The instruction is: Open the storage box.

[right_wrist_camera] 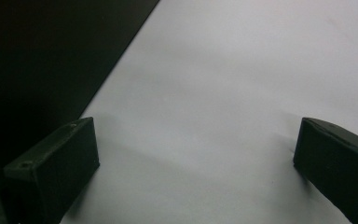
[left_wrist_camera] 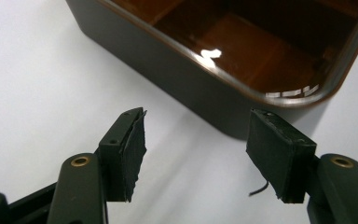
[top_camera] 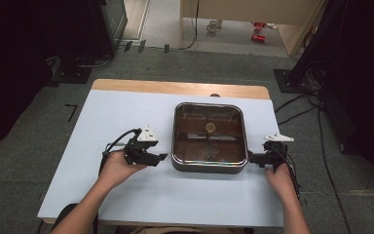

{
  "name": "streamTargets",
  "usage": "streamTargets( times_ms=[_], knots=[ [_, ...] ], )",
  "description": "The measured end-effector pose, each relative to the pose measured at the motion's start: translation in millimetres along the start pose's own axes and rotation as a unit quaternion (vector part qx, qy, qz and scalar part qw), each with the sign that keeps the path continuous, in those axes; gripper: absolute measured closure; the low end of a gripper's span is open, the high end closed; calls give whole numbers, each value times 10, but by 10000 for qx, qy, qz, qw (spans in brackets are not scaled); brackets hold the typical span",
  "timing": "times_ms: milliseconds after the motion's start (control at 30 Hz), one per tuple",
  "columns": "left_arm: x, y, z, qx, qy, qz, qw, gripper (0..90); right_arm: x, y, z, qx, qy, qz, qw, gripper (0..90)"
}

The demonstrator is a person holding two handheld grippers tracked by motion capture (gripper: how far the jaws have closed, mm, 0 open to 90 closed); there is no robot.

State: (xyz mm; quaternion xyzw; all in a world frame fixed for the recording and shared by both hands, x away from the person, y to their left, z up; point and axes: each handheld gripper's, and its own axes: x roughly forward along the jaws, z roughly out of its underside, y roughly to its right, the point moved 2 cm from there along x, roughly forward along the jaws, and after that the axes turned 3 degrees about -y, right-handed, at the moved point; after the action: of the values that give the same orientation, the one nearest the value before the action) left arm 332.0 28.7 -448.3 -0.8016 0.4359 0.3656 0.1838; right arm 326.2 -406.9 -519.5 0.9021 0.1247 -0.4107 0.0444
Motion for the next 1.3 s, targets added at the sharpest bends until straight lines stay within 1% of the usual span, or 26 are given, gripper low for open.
streamTargets(
  times_ms=[100, 233, 300, 500, 567, 700, 733, 767, 900, 1000, 1067, 1133, 1233, 1267, 1300],
  knots=[
    [-39, -12, -65, -18, 146, -15, 9999, 380, 0, -2, 0, 6, -2, 2, 10000, 0],
    [-52, -22, -170, -122, 250, 191, 9994, 380, 0, -2, 0, 4, 0, 2, 10000, 0],
    [-52, -18, -213, -115, 277, 211, 9993, 377, 0, -2, 0, 3, 2, 3, 10000, 0],
    [-9, -5, -360, 19, 214, 260, 9994, 354, -2, -6, 2, -15, 14, 21, 10000, 0],
    [6, -1, -405, 24, 205, 294, 9994, 354, -4, -11, 2, -29, 26, 43, 10000, 0],
    [29, 18, -526, 96, 246, 298, 9992, 354, -8, -18, 4, -67, 47, 82, 9999, 0],
    [29, 18, -526, 96, 246, 298, 9992, 354, -8, -18, 4, -67, 47, 82, 9999, 0],
    [36, 29, -592, 103, 290, 334, 9990, 354, -9, -22, 5, -80, 57, 93, 9999, 0],
    [66, 40, -712, 168, 328, 381, 9986, 355, -9, -22, 5, -76, 57, 94, 9999, 0],
    [115, 41, -791, 161, 374, 398, 9984, 360, -8, -17, 4, -67, 44, 78, 9999, 0],
    [152, 38, -846, 161, 351, 413, 9984, 362, -7, -16, 4, -58, 37, 67, 10000, 0],
    [189, 39, -894, 120, 382, 436, 9982, 367, -7, -15, 3, -60, 36, 64, 10000, 0],
    [247, 41, -961, 73, 350, 528, 9980, 371, -6, -15, 4, -48, 34, 59, 10000, 0],
    [247, 41, -961, 73, 350, 528, 9980, 374, -6, -15, 4, -48, 34, 59, 10000, 0],
    [280, 41, -991, 29, 329, 537, 9980, 374, -6, -16, 4, -45, 36, 60, 10000, 0]
  ],
)
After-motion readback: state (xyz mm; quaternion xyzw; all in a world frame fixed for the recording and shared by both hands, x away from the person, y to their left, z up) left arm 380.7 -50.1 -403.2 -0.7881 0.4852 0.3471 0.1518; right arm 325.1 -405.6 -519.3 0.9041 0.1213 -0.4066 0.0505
